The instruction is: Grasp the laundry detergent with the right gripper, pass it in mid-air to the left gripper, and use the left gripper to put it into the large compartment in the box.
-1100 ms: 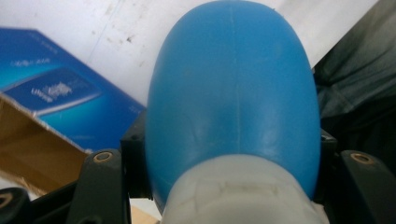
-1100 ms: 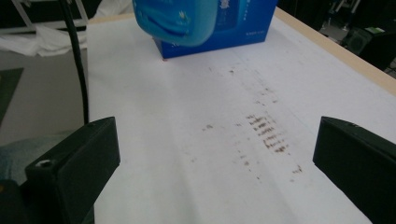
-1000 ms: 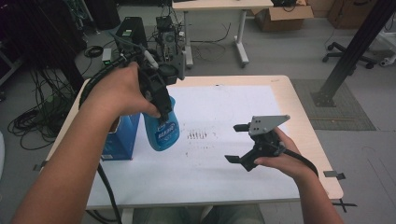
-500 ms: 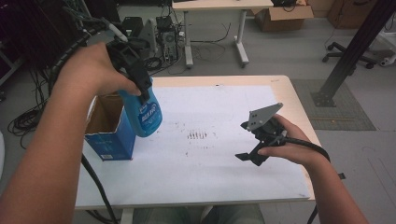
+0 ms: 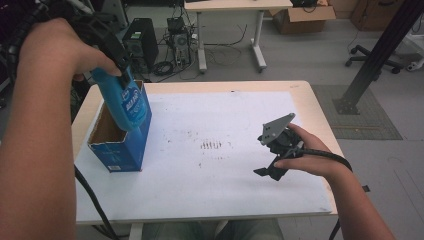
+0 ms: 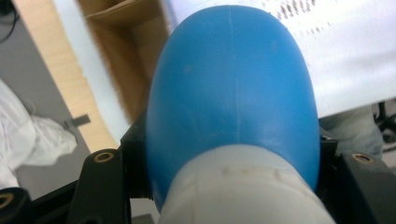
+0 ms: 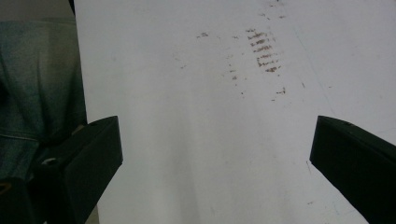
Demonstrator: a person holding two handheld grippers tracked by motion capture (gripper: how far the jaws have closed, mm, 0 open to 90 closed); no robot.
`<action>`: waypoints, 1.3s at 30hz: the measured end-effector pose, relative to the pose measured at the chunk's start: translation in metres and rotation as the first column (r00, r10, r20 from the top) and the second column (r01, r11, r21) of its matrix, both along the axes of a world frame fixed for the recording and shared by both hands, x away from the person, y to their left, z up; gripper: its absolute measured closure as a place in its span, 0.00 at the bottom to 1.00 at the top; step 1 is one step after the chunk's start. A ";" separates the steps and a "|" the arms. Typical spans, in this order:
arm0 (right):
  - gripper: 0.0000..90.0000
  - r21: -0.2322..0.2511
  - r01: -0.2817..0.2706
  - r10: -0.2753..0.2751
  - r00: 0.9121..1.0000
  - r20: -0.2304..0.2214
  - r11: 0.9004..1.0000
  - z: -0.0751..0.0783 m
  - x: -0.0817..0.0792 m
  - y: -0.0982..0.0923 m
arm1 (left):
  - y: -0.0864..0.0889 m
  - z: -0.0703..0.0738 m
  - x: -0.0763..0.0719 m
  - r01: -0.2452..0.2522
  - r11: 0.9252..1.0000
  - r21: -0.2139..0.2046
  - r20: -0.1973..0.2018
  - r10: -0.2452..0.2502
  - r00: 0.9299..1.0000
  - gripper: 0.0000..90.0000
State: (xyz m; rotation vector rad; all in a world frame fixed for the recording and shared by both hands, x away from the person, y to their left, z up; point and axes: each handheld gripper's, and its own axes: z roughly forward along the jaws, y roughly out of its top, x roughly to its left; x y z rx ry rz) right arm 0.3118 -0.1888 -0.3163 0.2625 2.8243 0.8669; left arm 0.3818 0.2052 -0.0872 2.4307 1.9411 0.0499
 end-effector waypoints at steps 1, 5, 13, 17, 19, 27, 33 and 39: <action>0.03 -0.002 -0.002 0.002 1.000 -0.001 1.000 0.000 0.000 0.000 | 0.007 0.001 0.002 -0.030 1.000 0.000 0.002 0.030 1.000 0.43; 0.03 -0.012 -0.003 0.002 1.000 -0.007 1.000 -0.002 0.001 -0.002 | 0.025 0.000 0.005 -0.109 0.994 0.000 0.002 0.109 0.994 0.43; 0.03 -0.017 -0.001 0.001 1.000 -0.017 1.000 -0.002 0.001 -0.004 | 0.049 -0.008 0.010 -0.211 0.977 0.002 -0.004 0.211 0.977 0.43; 0.03 -0.018 -0.001 0.000 1.000 -0.022 1.000 -0.004 0.002 -0.005 | 0.056 -0.011 0.012 -0.251 0.968 0.013 0.011 0.251 0.968 0.43; 0.03 -0.017 -0.001 0.000 1.000 -0.027 1.000 -0.004 0.002 -0.005 | 0.058 -0.014 0.013 -0.260 0.965 0.011 0.015 0.260 0.965 0.43; 0.03 -0.012 0.002 -0.002 1.000 -0.031 1.000 -0.005 0.003 -0.007 | 0.063 -0.028 0.019 -0.274 0.962 0.013 0.015 0.274 0.962 0.43; 0.03 -0.015 0.003 -0.004 0.999 -0.038 1.000 -0.007 0.002 -0.006 | 0.066 -0.038 0.022 -0.273 0.962 0.027 0.009 0.273 0.962 0.43; 0.03 -0.014 0.004 -0.004 0.999 -0.042 1.000 -0.009 0.002 -0.007 | 0.069 -0.055 0.024 -0.259 0.966 0.025 -0.003 0.259 0.966 0.43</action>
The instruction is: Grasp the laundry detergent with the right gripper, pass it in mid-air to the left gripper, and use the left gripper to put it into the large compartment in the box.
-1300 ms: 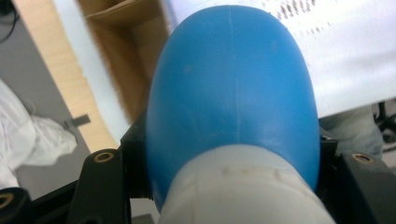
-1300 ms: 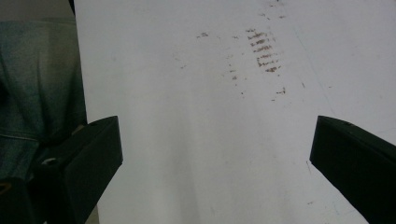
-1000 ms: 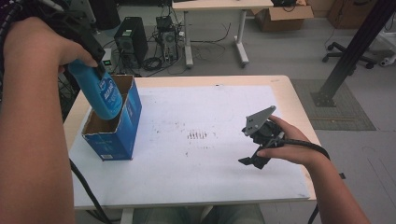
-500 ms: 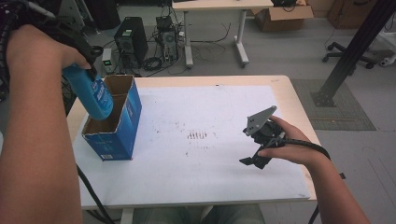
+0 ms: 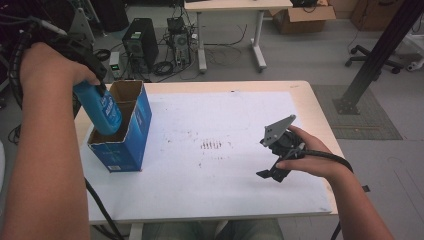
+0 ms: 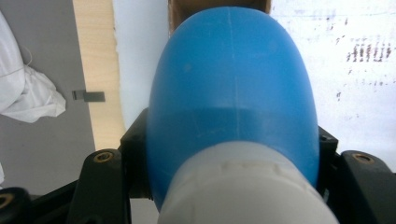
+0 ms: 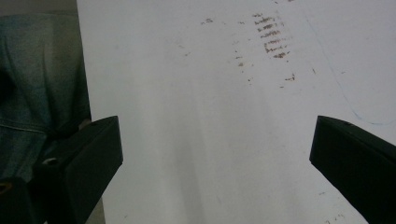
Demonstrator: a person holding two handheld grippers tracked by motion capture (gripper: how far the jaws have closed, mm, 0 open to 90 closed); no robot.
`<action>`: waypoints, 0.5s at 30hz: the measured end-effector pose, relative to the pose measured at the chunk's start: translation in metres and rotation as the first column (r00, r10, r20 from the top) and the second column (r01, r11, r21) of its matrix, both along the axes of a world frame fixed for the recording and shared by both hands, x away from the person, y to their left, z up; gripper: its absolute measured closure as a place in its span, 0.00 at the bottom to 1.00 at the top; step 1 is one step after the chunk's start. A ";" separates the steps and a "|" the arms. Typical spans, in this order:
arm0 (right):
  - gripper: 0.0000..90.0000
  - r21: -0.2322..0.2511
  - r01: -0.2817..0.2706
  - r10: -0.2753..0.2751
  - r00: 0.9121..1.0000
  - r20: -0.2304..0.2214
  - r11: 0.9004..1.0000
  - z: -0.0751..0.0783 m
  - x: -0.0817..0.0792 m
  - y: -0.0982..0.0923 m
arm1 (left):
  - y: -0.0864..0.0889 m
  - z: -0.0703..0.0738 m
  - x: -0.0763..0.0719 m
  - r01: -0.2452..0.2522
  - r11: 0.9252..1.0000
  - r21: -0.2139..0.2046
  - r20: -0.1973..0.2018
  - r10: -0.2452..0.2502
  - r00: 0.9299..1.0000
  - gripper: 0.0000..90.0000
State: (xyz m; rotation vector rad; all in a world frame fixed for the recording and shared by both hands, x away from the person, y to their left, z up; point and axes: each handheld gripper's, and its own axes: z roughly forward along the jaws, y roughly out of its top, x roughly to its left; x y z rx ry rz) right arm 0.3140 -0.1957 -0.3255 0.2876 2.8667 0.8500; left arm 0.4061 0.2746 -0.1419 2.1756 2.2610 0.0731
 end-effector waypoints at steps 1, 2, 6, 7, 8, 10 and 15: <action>0.03 0.000 0.001 -0.001 1.000 -0.001 1.000 0.000 0.000 0.000 | 0.000 0.000 0.000 0.000 1.000 0.000 0.000 0.000 1.000 0.43; 0.03 0.001 0.000 0.000 1.000 0.001 1.000 0.000 0.000 0.000 | 0.001 -0.005 0.001 -0.001 1.000 0.003 -0.001 0.001 1.000 0.43; 0.03 0.001 -0.003 0.003 1.000 0.002 1.000 0.000 -0.001 0.001 | 0.001 -0.016 0.002 0.005 1.000 0.001 -0.012 -0.005 1.000 0.43; 0.03 0.002 -0.003 0.003 1.000 0.003 1.000 0.000 -0.001 0.001 | 0.001 -0.018 0.002 0.006 1.000 -0.001 -0.012 -0.006 1.000 0.43; 0.03 0.003 -0.004 0.004 1.000 0.001 1.000 0.000 -0.001 0.001 | 0.001 -0.021 0.003 0.008 1.000 -0.002 -0.010 -0.008 1.000 0.43; 0.03 -0.001 -0.002 0.002 1.000 -0.003 1.000 -0.001 -0.001 0.001 | 0.000 -0.027 0.004 0.014 1.000 -0.002 -0.013 -0.014 1.000 0.43; 0.03 -0.011 -0.004 0.004 1.000 -0.009 1.000 -0.002 0.000 0.002 | 0.000 -0.044 0.007 0.023 1.000 -0.001 -0.021 -0.023 0.999 0.43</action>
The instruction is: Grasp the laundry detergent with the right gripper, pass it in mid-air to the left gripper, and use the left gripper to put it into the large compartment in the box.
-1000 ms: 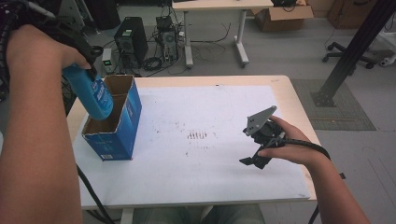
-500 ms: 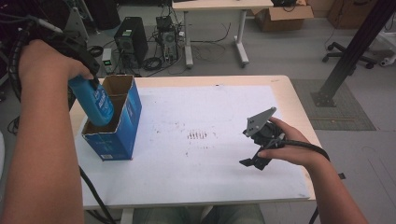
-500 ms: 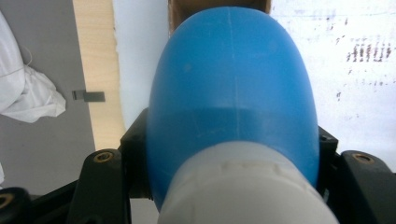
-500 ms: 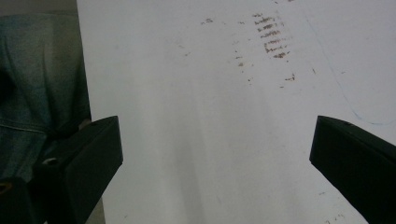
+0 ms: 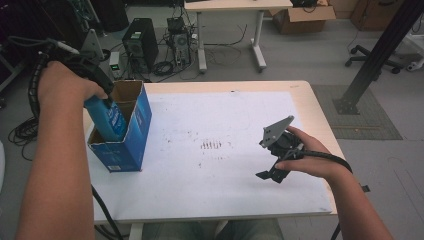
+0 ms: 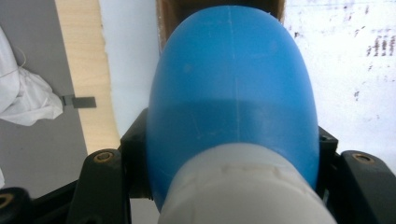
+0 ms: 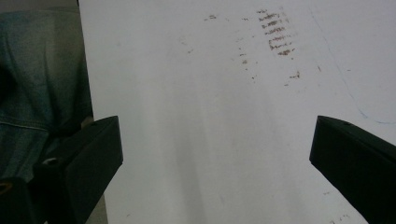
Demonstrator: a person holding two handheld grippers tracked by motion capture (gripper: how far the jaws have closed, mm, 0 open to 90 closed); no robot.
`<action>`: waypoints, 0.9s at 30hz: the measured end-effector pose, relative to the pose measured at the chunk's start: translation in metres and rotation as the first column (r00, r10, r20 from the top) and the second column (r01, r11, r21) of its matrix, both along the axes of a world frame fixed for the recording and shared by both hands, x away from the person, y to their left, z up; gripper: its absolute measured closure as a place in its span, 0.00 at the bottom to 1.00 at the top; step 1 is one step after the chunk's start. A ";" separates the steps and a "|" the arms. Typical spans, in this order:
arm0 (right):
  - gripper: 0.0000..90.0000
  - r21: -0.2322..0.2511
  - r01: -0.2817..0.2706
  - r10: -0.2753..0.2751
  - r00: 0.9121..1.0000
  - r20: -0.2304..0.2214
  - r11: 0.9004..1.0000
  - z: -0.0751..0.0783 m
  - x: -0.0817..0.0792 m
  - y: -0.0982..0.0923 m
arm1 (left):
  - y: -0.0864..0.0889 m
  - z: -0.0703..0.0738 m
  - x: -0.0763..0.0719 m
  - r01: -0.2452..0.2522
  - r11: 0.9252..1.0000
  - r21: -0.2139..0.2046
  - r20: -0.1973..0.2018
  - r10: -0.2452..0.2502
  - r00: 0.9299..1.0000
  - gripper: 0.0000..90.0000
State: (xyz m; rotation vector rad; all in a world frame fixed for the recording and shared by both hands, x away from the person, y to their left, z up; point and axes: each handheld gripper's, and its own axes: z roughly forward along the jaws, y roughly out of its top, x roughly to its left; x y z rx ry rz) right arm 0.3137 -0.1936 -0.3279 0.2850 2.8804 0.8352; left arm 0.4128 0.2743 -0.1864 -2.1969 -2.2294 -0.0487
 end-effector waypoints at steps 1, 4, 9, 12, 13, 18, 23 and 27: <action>0.03 0.000 0.000 0.000 1.000 -0.001 1.000 0.000 0.000 0.000 | 0.000 -0.003 0.000 0.002 1.000 0.000 0.000 -0.002 1.000 0.43; 0.03 -0.002 0.000 0.000 1.000 -0.002 1.000 0.001 0.000 0.000 | 0.000 -0.013 0.002 0.002 1.000 -0.004 -0.007 -0.002 1.000 0.43; 0.03 -0.008 0.002 -0.002 1.000 -0.006 1.000 0.002 0.001 0.000 | 0.000 -0.028 0.006 0.010 1.000 0.002 -0.018 -0.010 1.000 0.43; 0.03 -0.014 0.001 -0.001 1.000 -0.010 1.000 0.002 0.002 0.000 | 0.000 -0.035 0.007 0.013 1.000 0.002 -0.024 -0.013 1.000 0.43; 0.03 -0.015 -0.001 0.000 1.000 -0.011 1.000 0.002 0.002 0.000 | 0.000 -0.037 0.008 0.012 1.000 0.002 -0.025 -0.012 1.000 0.43; 0.03 -0.018 0.000 0.000 1.000 -0.013 1.000 0.001 0.003 0.000 | 0.000 -0.049 0.011 0.013 1.000 0.004 -0.029 -0.013 1.000 0.43; 0.03 -0.016 -0.002 0.001 1.000 -0.016 1.000 0.001 0.003 0.001 | -0.001 -0.058 0.013 0.020 1.000 0.004 -0.032 -0.020 0.999 0.43; 0.03 -0.018 -0.001 0.001 1.000 -0.019 1.000 0.000 0.003 0.001 | -0.002 -0.066 0.014 0.028 1.000 0.000 -0.036 -0.028 0.999 0.43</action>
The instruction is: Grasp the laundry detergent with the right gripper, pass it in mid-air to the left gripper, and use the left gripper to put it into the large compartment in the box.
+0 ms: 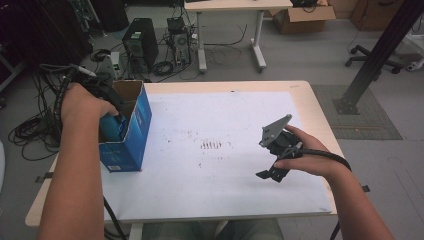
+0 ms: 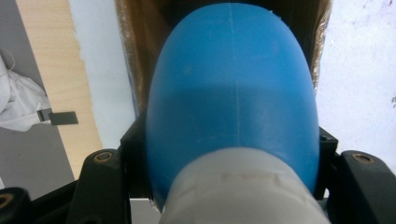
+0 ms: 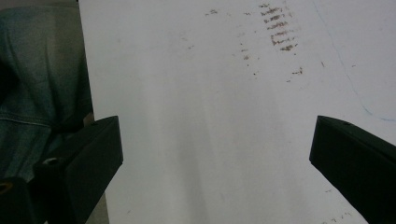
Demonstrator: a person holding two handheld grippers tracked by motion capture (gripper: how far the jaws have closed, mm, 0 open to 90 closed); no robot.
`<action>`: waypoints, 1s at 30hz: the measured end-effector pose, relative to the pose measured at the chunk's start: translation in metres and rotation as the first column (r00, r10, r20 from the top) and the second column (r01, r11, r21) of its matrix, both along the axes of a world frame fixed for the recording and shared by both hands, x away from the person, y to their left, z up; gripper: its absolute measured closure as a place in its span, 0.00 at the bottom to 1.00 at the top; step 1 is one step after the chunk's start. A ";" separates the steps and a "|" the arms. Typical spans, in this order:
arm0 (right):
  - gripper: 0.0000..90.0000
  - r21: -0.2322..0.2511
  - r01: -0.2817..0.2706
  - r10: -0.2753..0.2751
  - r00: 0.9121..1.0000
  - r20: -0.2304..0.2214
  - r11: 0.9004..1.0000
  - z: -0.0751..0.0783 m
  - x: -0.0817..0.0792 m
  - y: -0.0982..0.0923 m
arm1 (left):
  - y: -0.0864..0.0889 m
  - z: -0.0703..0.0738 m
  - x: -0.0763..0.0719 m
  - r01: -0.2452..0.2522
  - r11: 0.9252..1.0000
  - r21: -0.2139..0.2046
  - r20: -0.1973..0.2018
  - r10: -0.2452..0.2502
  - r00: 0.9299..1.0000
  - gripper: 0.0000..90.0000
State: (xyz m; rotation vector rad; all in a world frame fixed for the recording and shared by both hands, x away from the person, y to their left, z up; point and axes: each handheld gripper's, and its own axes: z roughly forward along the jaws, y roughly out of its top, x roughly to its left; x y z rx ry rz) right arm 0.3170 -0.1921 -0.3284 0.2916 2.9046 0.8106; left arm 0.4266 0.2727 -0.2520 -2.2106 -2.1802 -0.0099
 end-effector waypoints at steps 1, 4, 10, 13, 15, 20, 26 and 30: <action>0.03 0.001 -0.001 0.001 1.000 -0.001 1.000 -0.001 0.000 0.000 | 0.000 -0.003 0.000 0.000 1.000 0.002 0.000 0.000 1.000 0.43; 0.03 0.001 -0.002 0.002 1.000 -0.001 1.000 -0.001 0.000 0.000 | 0.001 -0.006 0.000 0.002 1.000 0.004 -0.002 -0.002 1.000 0.43; 0.03 0.004 0.001 -0.001 1.000 0.001 1.000 -0.001 -0.001 0.000 | 0.001 -0.016 0.001 0.009 1.000 0.005 -0.005 -0.008 1.000 0.43; 0.03 0.001 0.002 -0.002 1.000 -0.003 1.000 -0.002 -0.001 0.000 | 0.000 -0.021 0.002 0.017 1.000 0.007 -0.013 -0.017 1.000 0.43; 0.03 0.001 0.002 -0.002 1.000 -0.004 1.000 -0.002 -0.001 0.000 | -0.001 -0.023 0.002 0.019 1.000 0.008 -0.016 -0.019 1.000 0.43; 0.03 -0.003 0.002 -0.002 1.000 -0.008 1.000 -0.003 -0.001 0.001 | -0.002 -0.029 0.003 0.025 1.000 0.010 -0.020 -0.025 0.999 0.43; 0.03 -0.001 0.002 -0.002 1.000 -0.007 1.000 -0.003 0.000 0.001 | -0.002 -0.035 0.004 0.035 0.999 0.010 -0.022 -0.035 0.999 0.43; 0.03 0.000 -0.003 0.003 1.000 -0.005 1.000 -0.004 -0.001 0.002 | -0.001 -0.038 0.005 0.038 0.999 0.014 -0.026 -0.037 0.999 0.43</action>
